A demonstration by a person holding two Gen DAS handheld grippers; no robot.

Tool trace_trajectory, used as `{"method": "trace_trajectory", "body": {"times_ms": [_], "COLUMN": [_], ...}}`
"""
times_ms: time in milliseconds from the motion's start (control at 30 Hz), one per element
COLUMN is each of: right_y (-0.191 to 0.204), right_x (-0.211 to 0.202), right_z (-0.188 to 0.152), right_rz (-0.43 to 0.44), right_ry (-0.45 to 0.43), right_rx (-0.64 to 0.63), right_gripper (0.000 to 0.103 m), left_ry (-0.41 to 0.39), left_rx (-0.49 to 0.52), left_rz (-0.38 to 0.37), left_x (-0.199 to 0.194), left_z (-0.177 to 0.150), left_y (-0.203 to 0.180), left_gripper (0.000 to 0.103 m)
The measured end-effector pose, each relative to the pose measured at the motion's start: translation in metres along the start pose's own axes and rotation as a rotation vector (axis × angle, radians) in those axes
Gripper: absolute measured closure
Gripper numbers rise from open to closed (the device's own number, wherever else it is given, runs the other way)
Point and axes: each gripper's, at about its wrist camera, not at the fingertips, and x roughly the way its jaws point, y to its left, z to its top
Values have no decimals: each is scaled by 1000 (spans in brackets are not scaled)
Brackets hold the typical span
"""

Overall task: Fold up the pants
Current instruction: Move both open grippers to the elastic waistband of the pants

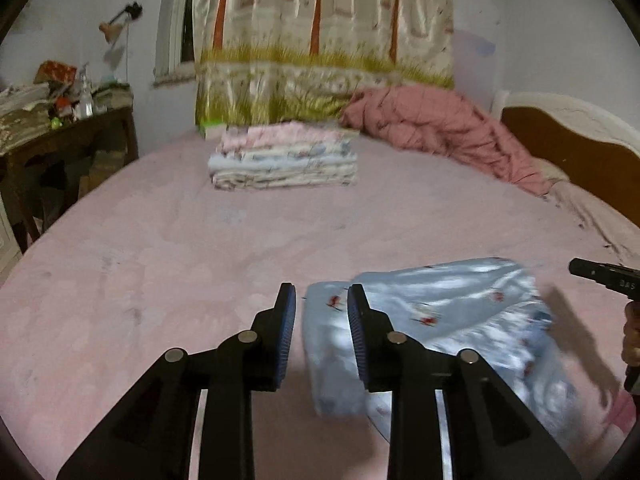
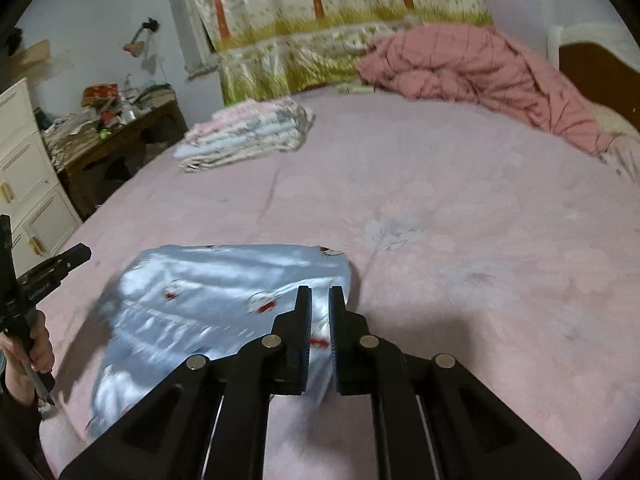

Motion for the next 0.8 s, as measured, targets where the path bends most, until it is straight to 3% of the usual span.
{"method": "trace_trajectory", "body": {"times_ms": [167,267,500,600,700,800], "right_y": [14,29,46,52,62,74], "right_x": [-57,-79,-83,-77,-77,-78], "right_z": [-27,-49,-98,-115,-129,-138], "right_rz": [22,-43,-63,-87,-80,-75], "right_ry": [-74,-81,111,186,223,220], "right_rx": [39,-12,-203,-336,-455,-559], "right_gripper": [95,95,95,95,94,77], "left_ry": [-50,-35,101,105,105,99], "left_rx": [68,154,341,455,557,636], "left_rz": [-17,-5,8,-38,-135,-215], "left_x": [-48,-63,-61,-63,-67,-71], "left_z": [-23,-44,-91,-106,-111,-111], "left_y": [-31,-50,-66,-77,-89,-97], "left_gripper": [77,77,82,84,84,83]}}
